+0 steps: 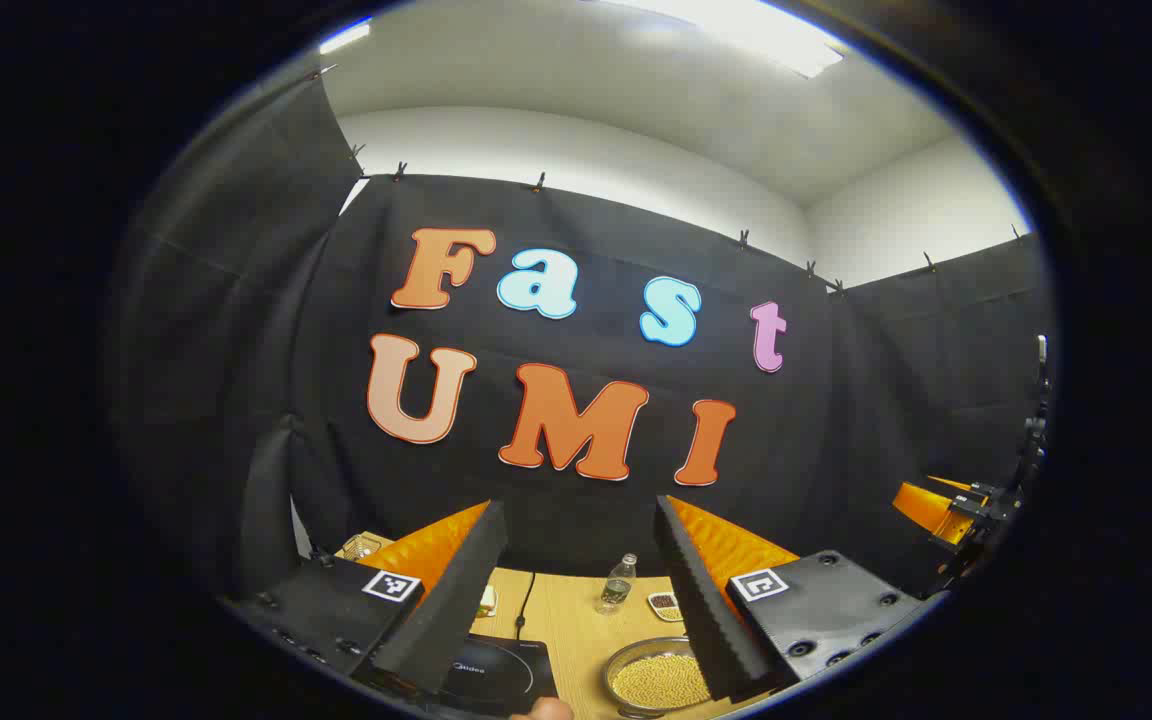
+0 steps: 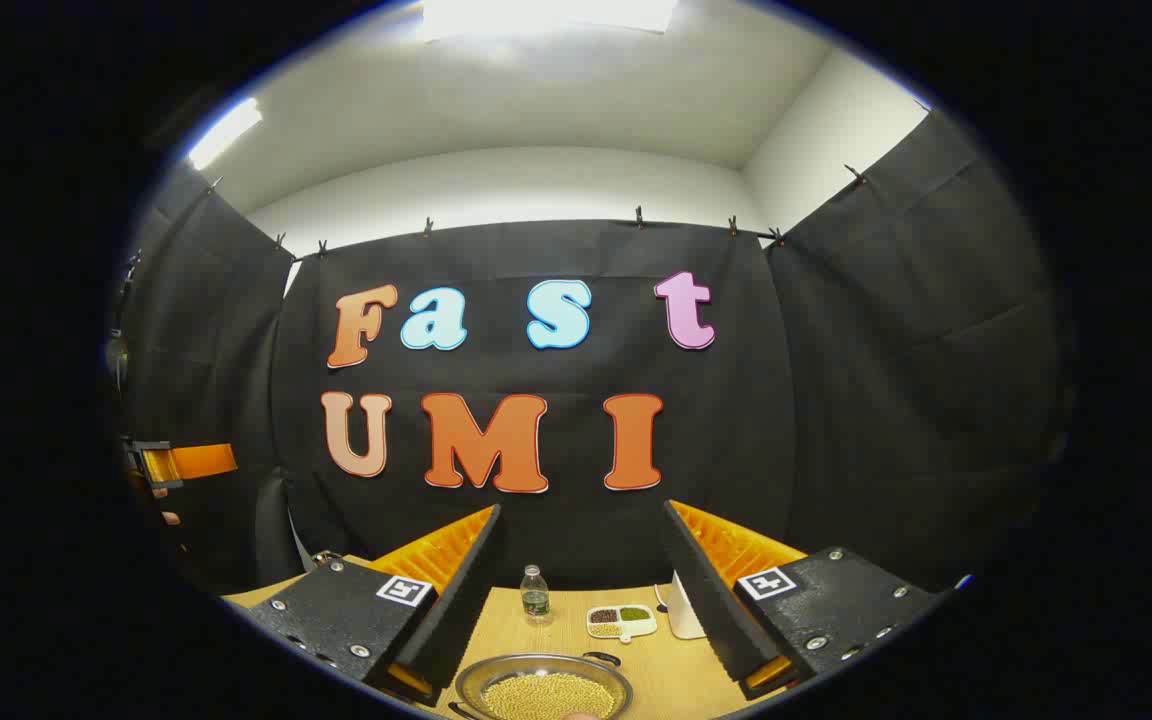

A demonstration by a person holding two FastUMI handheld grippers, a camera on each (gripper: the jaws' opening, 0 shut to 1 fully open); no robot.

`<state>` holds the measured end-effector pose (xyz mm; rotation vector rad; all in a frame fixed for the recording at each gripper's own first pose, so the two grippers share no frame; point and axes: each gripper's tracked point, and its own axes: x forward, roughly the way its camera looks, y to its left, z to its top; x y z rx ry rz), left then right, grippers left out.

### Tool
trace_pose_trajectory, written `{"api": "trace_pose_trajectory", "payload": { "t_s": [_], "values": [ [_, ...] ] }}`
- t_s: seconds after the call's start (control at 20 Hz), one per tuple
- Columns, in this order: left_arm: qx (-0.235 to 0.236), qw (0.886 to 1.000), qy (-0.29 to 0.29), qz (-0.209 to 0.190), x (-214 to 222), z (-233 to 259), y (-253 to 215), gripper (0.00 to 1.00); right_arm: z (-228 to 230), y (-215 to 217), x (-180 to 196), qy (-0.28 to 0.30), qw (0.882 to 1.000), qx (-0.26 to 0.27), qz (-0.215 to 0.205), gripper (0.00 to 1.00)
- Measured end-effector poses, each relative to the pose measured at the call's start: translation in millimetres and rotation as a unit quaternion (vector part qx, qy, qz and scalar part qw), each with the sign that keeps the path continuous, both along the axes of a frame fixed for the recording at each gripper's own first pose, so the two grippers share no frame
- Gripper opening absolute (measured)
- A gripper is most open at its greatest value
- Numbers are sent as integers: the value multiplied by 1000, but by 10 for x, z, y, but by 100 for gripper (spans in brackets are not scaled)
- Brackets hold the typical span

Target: First push the handle of the pot to place it horizontally, then grasp the pot with both hands and set it on the induction cooktop.

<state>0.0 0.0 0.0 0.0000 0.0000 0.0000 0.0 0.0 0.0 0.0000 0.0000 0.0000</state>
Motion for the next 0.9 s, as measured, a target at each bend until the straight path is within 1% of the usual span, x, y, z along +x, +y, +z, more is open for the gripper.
{"api": "trace_pose_trajectory", "payload": {
  "t_s": [0.1, 0.15, 0.2, 0.25, 0.3, 0.35, 0.7, 0.9],
  "values": [
    [-1, 1000, 5, 3, 4, -27, 6, 98, -28, 22, 1, 3, 1000, 1, 4, 96],
    [-2, 1000, 9, 4, 11, -45, 11, 97, -52, 25, 0, 5, 1000, 2, 6, 100],
    [-4, 1000, 12, 6, 14, -72, 24, 97, -75, 25, -1, 7, 1000, 2, 7, 95],
    [-3, 1000, 14, 10, 16, -84, 37, 97, -87, 27, -7, 8, 1000, 2, 9, 96],
    [1, 1000, 13, 12, 22, -87, 44, 98, -79, 38, -9, 8, 1000, 3, 13, 100],
    [5, 1000, 12, 15, 21, -83, 59, 97, -82, 50, -11, 7, 1000, 4, 15, 95],
    [40, 999, -5, 29, -95, -72, 162, 97, -129, 116, 33, 13, 1000, 7, 22, 96],
    [35, 999, 12, 27, -109, -186, 233, 98, -177, 165, 61, 19, 1000, 9, 22, 96]
  ]
}}
